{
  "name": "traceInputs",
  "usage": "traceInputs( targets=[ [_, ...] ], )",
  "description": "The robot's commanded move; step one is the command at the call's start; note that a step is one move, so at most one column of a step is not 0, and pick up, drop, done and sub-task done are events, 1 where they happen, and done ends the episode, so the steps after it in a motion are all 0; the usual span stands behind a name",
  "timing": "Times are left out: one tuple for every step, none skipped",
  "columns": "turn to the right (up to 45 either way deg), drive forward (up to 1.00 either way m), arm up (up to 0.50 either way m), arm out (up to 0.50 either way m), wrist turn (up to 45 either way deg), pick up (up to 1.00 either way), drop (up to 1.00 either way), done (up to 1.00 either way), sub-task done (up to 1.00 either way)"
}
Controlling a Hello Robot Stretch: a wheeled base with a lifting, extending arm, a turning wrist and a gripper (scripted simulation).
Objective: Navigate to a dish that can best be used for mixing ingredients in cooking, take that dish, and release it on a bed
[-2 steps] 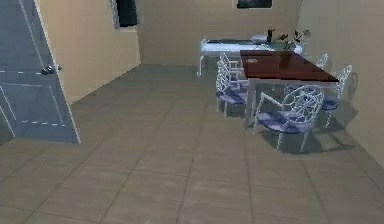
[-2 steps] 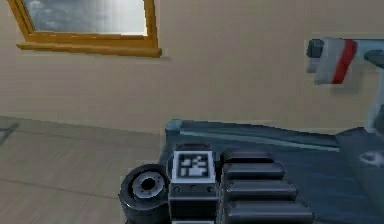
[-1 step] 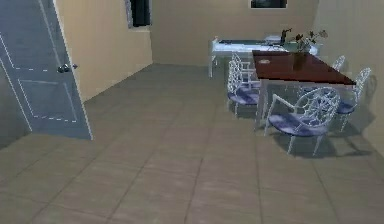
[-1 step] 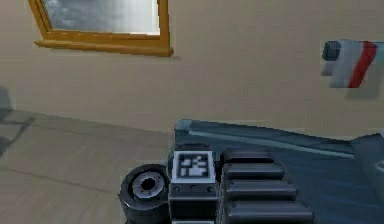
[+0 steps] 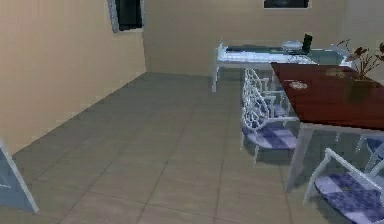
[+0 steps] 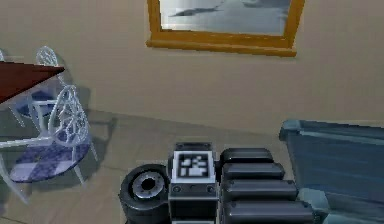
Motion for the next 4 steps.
traceInputs(
  targets=[
    [-3.0, 0.00, 0.00, 0.00, 0.0, 0.00, 0.00, 0.00, 0.00],
    [0.0, 1.00, 0.00, 0.00, 0.0, 0.00, 0.00, 0.00, 0.00],
    [0.0, 0.70, 0.00, 0.00, 0.0, 0.00, 0.00, 0.00, 0.00],
    [3.0, 0.00, 0.00, 0.00, 0.0, 0.00, 0.00, 0.00, 0.00]
  ],
)
